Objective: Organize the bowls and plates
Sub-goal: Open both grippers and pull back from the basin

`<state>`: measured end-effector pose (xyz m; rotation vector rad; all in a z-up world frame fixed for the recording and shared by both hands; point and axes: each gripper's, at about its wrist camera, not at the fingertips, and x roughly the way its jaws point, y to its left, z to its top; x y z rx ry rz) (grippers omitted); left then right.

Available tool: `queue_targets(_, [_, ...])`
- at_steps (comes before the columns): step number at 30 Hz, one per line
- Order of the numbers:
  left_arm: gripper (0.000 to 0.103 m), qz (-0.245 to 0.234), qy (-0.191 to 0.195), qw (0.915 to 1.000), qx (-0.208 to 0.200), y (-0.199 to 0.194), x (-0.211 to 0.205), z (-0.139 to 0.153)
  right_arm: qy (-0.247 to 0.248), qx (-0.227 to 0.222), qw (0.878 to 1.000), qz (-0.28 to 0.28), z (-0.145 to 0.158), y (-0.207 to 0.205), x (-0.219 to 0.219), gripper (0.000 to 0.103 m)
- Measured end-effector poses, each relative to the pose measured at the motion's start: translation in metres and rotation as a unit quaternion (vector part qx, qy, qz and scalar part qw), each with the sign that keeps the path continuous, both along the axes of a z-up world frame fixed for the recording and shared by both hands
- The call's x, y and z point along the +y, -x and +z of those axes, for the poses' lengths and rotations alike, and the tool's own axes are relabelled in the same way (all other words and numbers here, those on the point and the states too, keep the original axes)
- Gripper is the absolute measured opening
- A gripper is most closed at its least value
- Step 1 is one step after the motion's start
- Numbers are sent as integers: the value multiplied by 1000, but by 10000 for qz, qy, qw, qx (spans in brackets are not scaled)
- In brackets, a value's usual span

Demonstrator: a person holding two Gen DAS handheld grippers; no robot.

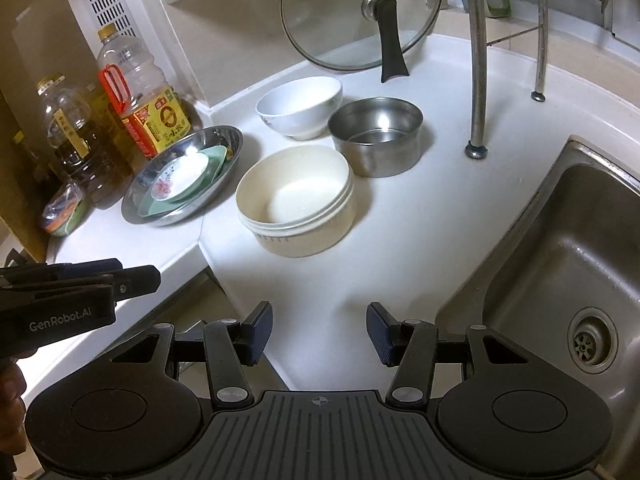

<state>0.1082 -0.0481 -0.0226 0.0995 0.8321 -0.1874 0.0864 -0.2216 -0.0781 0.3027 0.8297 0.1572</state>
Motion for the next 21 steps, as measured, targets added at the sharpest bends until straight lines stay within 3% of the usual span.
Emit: queue_targets(21, [40, -2, -61, 9999, 85, 9, -22, -5, 195, 85, 9995, -226, -11, 8, -24, 53])
